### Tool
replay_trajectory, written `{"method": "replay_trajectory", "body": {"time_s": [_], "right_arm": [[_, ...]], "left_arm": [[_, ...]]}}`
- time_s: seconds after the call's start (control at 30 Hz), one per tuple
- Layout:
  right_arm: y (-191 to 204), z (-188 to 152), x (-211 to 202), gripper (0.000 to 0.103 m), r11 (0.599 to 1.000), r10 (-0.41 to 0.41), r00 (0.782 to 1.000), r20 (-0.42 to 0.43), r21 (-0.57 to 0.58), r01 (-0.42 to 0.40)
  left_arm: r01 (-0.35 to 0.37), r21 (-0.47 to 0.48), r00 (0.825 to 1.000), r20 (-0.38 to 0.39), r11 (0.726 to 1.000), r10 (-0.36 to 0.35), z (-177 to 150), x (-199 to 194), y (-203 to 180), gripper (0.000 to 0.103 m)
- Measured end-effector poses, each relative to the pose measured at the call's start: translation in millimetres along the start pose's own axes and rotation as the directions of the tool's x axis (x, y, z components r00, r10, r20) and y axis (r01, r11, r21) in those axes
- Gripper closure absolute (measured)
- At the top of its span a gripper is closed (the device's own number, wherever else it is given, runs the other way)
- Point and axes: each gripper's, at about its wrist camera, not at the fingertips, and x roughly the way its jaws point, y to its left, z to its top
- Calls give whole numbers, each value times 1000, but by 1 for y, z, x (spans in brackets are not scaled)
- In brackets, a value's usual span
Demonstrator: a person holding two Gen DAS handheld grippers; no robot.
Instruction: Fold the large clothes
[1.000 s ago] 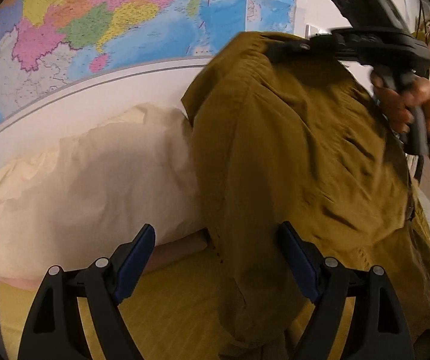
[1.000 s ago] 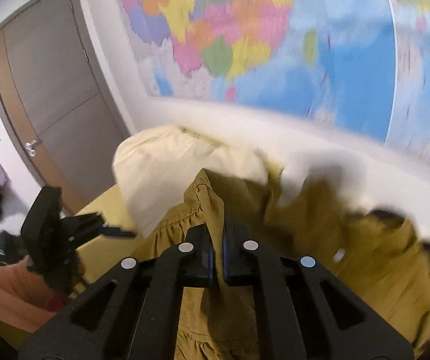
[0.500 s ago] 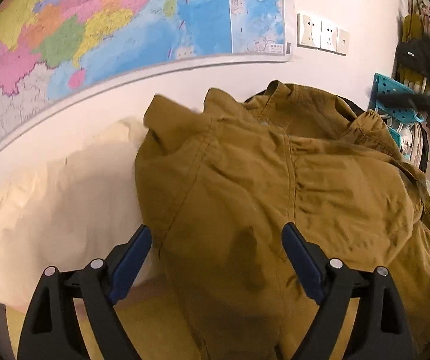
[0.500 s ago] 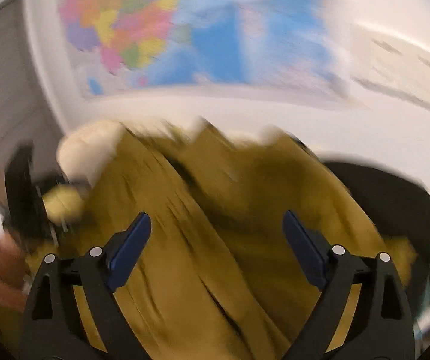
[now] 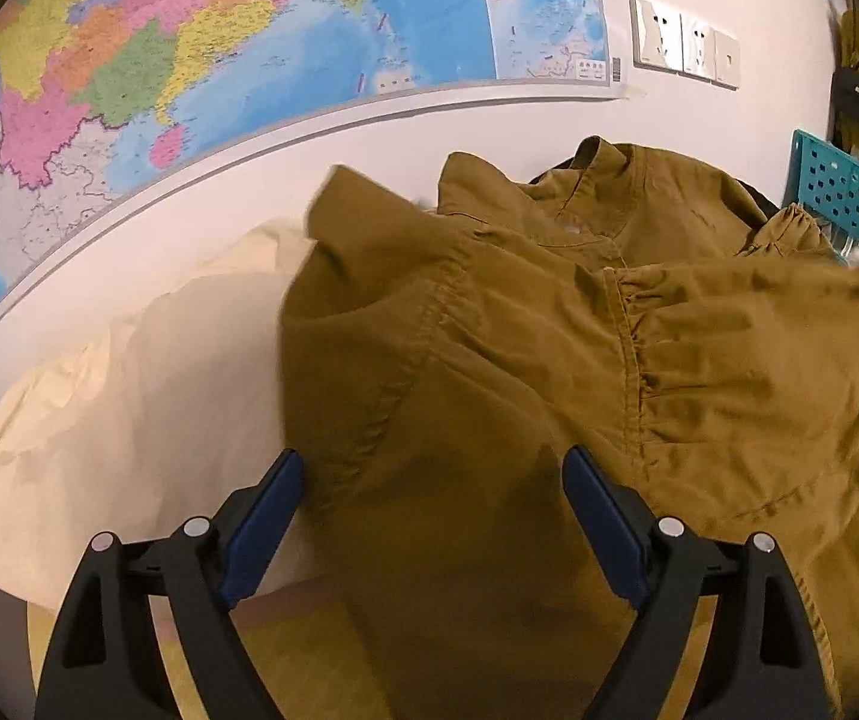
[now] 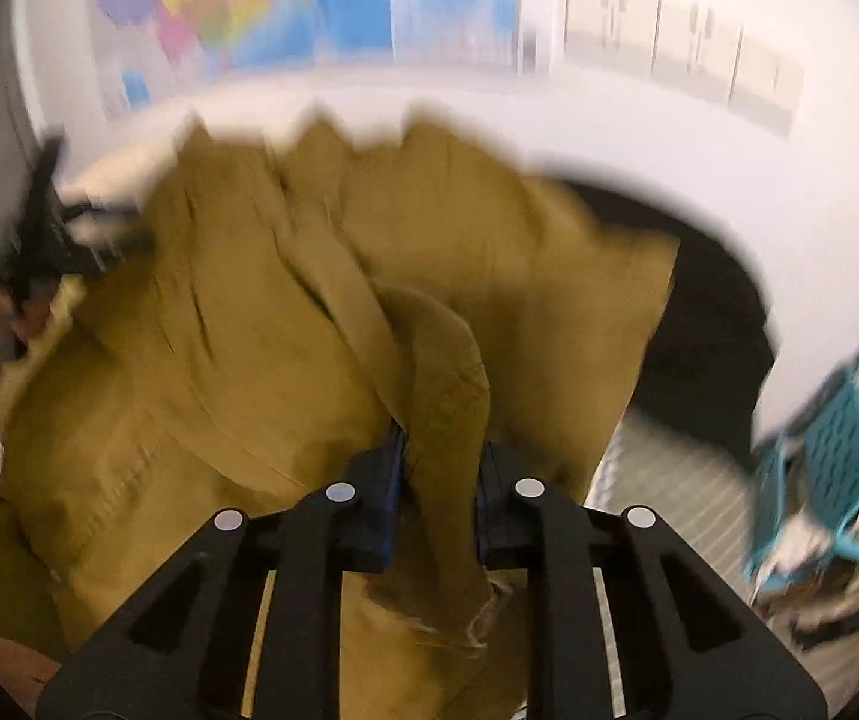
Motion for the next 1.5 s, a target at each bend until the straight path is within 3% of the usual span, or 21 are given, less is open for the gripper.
{"method": "replay_trajectory", "body": {"time_s": [0.07, 0.17, 0.33, 0.37, 0.43, 0.53, 0.6, 0.7, 0.73, 0.83, 0.9, 1.0, 1.07, 1.1, 1.13, 1.27, 1.37, 1.5], "right_arm": [[-5, 22, -18, 85, 999, -30, 997, 77, -25, 32], [-27, 48, 3, 82, 998, -58, 997, 52, 35, 56], [-62, 41, 83, 50, 977, -62, 987, -145, 192, 90], [-64, 38, 86, 48, 973, -64, 987, -149, 210, 94], [-64, 33, 75, 39, 970, -64, 993, -95, 228, 85], [-60, 31, 36, 34, 965, -112, 993, 45, 242, 98], [-46, 32, 21, 37, 975, -89, 990, 109, 211, 64], [-26, 35, 27, 45, 992, -63, 991, 120, 114, 50], [-21, 38, 36, 53, 996, -35, 994, 107, 83, 26], [-24, 36, 67, 59, 994, -68, 997, 26, 91, 65], [-35, 33, 91, 66, 986, -134, 990, -35, 92, 137], [-48, 29, 99, 68, 981, -88, 995, -53, 169, 96], [-51, 28, 80, 53, 976, -61, 998, -4, 207, 60], [-50, 26, 69, 33, 975, -63, 998, 24, 215, 57], [-49, 22, 51, 23, 973, -72, 995, 67, 223, 55], [-49, -5, 4, 23, 963, 19, 994, 104, 265, -46], [-52, -45, -11, 22, 931, 114, 991, 66, 342, -129], [-52, -100, -19, 22, 891, 145, 989, -4, 434, -129]], "left_arm": [[-22, -24, 1000, 8, 999, 22, 1, -2, 4, 18], [-31, -60, 999, -9, 998, 31, 1, 4, 8, 18], [-83, -36, 996, -24, 996, 83, -7, 9, 4, 18], [-80, -34, 997, -20, 996, 80, -8, 5, 5, 18], [-71, -37, 997, -22, 997, 70, -12, -3, 9, 17], [-61, -36, 998, -20, 998, 60, -20, -14, 11, 17], [-30, -22, 999, -23, 999, 29, -26, -18, 8, 14], [-61, 17, 998, -32, 998, 62, -37, -17, 0, 14], [-61, 17, 997, -39, 998, 62, -41, -15, -1, 14], [-50, -29, 997, -57, 998, 49, -48, -13, 2, 14], [-33, -63, 998, -54, 997, 29, -52, -18, 6, 14], [-26, -73, 999, -49, 997, 22, -59, -29, 10, 10], [-6, -72, 999, -51, 997, 2, -66, -38, 12, 10], [10, -73, 999, -53, 997, -14, -70, -42, 12, 10], [26, -77, 998, -54, 997, -30, -74, -46, 13, 10], [112, -96, 990, -70, 989, -119, -98, -60, 13, 10], [173, -119, 980, -81, 978, -183, -117, -71, 13, 10], [213, -151, 965, -120, 965, -232, -140, -74, 10, 9]]}}
